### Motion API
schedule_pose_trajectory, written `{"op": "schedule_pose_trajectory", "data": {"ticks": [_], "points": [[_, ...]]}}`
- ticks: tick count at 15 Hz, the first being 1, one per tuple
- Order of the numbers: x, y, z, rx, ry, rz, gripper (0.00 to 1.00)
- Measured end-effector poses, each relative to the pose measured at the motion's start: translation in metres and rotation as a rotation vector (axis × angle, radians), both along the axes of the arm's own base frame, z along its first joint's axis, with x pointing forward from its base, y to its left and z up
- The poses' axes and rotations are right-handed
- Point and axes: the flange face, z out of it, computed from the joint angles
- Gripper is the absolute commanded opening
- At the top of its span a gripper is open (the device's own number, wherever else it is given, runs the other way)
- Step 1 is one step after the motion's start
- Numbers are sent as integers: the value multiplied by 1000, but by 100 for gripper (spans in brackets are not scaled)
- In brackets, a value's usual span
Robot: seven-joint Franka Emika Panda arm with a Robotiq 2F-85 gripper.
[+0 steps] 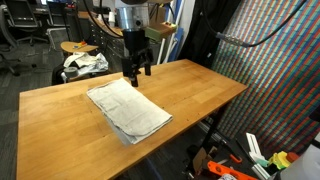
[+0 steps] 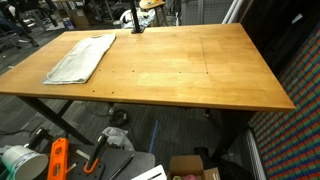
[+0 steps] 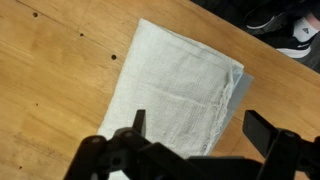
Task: Fold the towel in half from right to left
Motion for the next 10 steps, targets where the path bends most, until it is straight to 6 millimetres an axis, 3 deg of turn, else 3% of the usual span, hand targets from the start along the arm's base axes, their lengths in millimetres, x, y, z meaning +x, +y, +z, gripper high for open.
{"op": "schedule_pose_trajectory", "data": {"ticks": [5, 10], "points": [[22, 23, -2, 27, 5, 22, 100], [38, 34, -14, 83, 34, 51, 100]]}}
